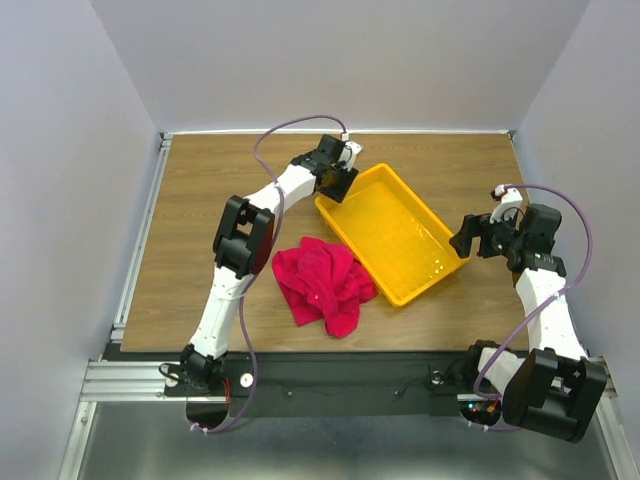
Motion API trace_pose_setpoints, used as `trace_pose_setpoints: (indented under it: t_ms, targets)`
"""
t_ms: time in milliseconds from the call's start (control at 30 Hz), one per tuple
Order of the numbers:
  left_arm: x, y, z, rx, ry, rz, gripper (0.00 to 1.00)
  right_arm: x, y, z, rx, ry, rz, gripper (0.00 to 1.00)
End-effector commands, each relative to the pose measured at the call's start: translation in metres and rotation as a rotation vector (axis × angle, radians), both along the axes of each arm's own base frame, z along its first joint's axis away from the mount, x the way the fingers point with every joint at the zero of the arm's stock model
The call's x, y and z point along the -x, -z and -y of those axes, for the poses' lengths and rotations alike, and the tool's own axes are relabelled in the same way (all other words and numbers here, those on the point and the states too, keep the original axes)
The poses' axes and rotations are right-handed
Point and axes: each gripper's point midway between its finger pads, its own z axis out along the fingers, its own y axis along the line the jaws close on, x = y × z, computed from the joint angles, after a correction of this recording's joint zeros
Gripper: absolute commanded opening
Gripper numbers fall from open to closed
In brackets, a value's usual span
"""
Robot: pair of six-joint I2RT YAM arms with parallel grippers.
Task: Fold and stack the t-shirts
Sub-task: Flatten the tshirt out
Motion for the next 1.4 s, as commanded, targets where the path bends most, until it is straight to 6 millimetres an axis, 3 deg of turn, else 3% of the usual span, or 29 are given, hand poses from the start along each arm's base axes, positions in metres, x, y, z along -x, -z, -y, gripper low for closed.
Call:
trace_pose_setpoints:
  t_ms: [0, 100, 200, 267, 300, 333, 367, 400, 433, 467, 500, 533, 567, 600, 633, 667, 700, 733, 833, 867, 933, 967, 1067, 1167, 1300, 1367]
  targets:
    - [-0.004, -0.015, 0.015, -0.043, 0.048, 0.051, 0.58, -0.008, -0.01, 0.003, 0.016, -0.011, 0.054, 1.0]
    - [-0.01, -0.015, 0.017, -0.062, 0.01, 0.073, 0.0, -0.008, -0.009, 0.004, 0.02, -0.007, 0.052, 1.0]
    - [-0.016, -0.037, 0.013, -0.035, -0.037, 0.133, 0.0, -0.007, -0.01, 0.005, 0.029, 0.0, 0.058, 1.0]
    - [-0.008, -0.055, 0.003, -0.003, -0.071, 0.153, 0.0, -0.007, -0.011, 0.007, 0.034, 0.006, 0.062, 1.0]
    - [-0.001, -0.045, -0.004, -0.001, -0.086, 0.145, 0.0, -0.006, -0.012, 0.007, 0.034, 0.008, 0.064, 1.0]
    - [0.004, -0.073, -0.009, 0.039, -0.103, 0.185, 0.0, -0.006, -0.012, 0.007, 0.038, 0.008, 0.066, 1.0]
    - [0.009, -0.078, -0.015, 0.061, -0.123, 0.188, 0.0, -0.006, -0.012, 0.007, 0.036, 0.007, 0.067, 1.0]
    - [0.02, -0.061, -0.03, 0.056, -0.146, 0.166, 0.0, -0.007, -0.013, 0.007, 0.038, 0.01, 0.07, 1.0]
    - [0.027, -0.087, -0.041, 0.098, -0.171, 0.206, 0.0, -0.006, -0.013, 0.007, 0.038, 0.01, 0.068, 1.0]
    - [0.034, -0.088, -0.05, 0.133, -0.212, 0.194, 0.0, -0.007, -0.013, 0.007, 0.036, 0.01, 0.068, 1.0]
    - [0.033, -0.091, -0.072, 0.171, -0.283, 0.187, 0.0, -0.007, -0.014, 0.007, 0.037, 0.009, 0.073, 1.0]
    - [0.047, -0.093, -0.09, 0.212, -0.316, 0.187, 0.0, -0.006, -0.014, 0.006, 0.033, 0.006, 0.072, 1.0]
    - [0.051, -0.094, -0.103, 0.25, -0.362, 0.175, 0.0, -0.006, -0.015, 0.006, 0.028, 0.006, 0.073, 1.0]
    - [0.055, -0.076, -0.137, 0.284, -0.473, 0.14, 0.0, -0.006, -0.015, 0.005, 0.025, 0.001, 0.074, 1.0]
    - [0.061, -0.092, -0.148, 0.343, -0.501, 0.154, 0.0, -0.006, -0.016, 0.005, 0.024, 0.0, 0.076, 1.0]
    - [0.069, -0.079, -0.166, 0.369, -0.563, 0.124, 0.0, -0.006, -0.016, 0.004, 0.021, -0.003, 0.076, 1.0]
    - [0.065, -0.093, -0.178, 0.41, -0.605, 0.15, 0.0, -0.006, -0.017, 0.004, 0.02, -0.001, 0.077, 1.0]
    - [0.069, -0.086, -0.211, 0.404, -0.705, 0.151, 0.0, -0.006, -0.017, 0.004, 0.018, -0.002, 0.077, 1.0]
    - [0.078, -0.074, -0.251, 0.439, -0.853, 0.127, 0.0, -0.006, -0.019, 0.004, 0.021, 0.0, 0.082, 1.0]
    - [0.077, -0.071, -0.275, 0.444, -0.915, 0.136, 0.0, -0.006, -0.019, 0.004, 0.022, 0.001, 0.085, 1.0]
    - [0.076, -0.067, -0.292, 0.458, -0.973, 0.133, 0.0, -0.006, -0.021, 0.004, 0.024, 0.001, 0.089, 1.0]
    - [0.075, -0.067, -0.312, 0.463, -1.024, 0.144, 0.0, -0.005, -0.02, 0.004, 0.024, 0.001, 0.089, 1.0]
    - [0.073, -0.068, -0.33, 0.493, -1.092, 0.144, 0.0, -0.005, -0.022, 0.004, 0.025, 0.001, 0.094, 1.0]
    - [0.084, -0.064, -0.349, 0.545, -1.244, 0.143, 0.0, -0.006, -0.023, 0.006, 0.032, 0.008, 0.096, 1.0]
    - [0.13, -0.05, -0.383, 0.669, -1.601, 0.16, 0.0, -0.005, -0.024, 0.006, 0.033, 0.012, 0.1, 1.0]
    - [0.141, -0.046, -0.387, 0.744, -1.714, 0.168, 0.0, -0.006, -0.024, 0.005, 0.028, 0.006, 0.099, 1.0]
